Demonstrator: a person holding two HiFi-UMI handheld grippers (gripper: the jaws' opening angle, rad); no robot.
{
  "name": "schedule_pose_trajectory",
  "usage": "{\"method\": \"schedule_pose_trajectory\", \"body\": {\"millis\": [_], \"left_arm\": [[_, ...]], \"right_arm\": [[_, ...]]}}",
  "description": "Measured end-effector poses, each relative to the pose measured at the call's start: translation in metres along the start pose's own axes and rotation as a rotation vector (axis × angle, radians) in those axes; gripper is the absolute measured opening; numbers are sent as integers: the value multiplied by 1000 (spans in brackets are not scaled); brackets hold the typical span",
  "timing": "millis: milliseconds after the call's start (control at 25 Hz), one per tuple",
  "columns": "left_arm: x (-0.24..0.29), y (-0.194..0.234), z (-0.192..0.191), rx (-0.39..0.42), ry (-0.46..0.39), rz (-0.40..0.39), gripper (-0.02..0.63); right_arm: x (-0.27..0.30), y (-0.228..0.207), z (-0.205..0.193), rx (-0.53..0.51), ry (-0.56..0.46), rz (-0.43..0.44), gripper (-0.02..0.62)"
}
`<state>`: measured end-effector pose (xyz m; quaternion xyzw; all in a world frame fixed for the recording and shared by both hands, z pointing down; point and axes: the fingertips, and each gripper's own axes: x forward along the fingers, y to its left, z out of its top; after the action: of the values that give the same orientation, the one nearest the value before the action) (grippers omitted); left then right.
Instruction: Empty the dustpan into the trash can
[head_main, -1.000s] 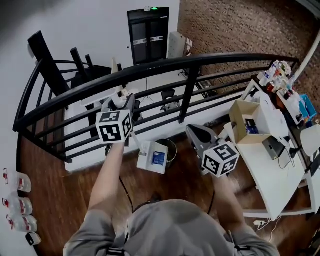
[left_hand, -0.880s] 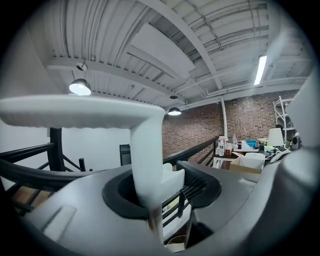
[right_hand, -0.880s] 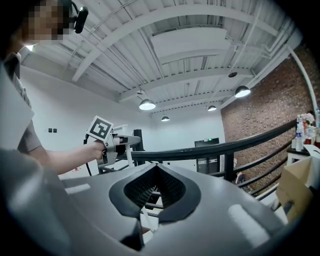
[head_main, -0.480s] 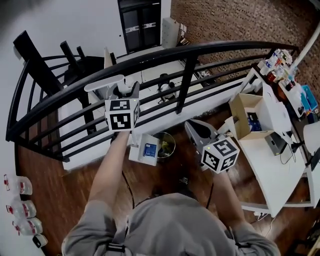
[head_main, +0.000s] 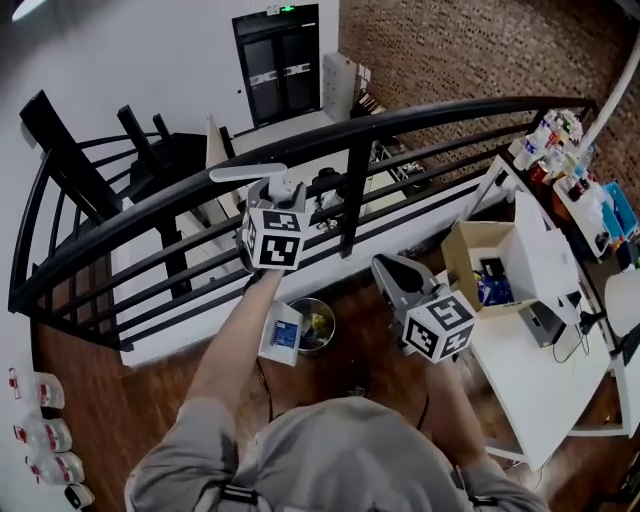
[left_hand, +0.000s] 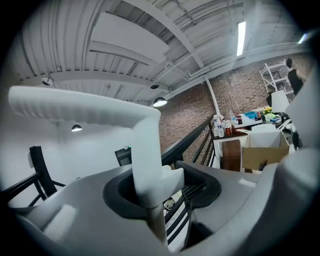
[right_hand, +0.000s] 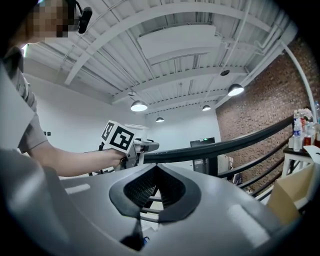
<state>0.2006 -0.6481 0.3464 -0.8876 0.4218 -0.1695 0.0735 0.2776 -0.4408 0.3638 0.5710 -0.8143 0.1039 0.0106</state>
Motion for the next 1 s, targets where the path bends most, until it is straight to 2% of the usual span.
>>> {"method": "schedule_pose_trajectory", "body": {"millis": [240, 480, 680, 1000], "left_arm": [[61, -76, 18, 95, 25, -36, 184], [112, -164, 24, 159, 53, -122, 184], [144, -227, 26, 195, 67, -197, 183], [171, -282, 21, 234, 82, -259, 183]], "right_arm": [[-17, -50, 10, 9, -18, -18, -2], [-47, -99, 2, 38, -13, -65, -2], [-65, -136, -1, 41, 4, -137, -2], [-88, -159, -15, 66, 25, -184, -2]]}}
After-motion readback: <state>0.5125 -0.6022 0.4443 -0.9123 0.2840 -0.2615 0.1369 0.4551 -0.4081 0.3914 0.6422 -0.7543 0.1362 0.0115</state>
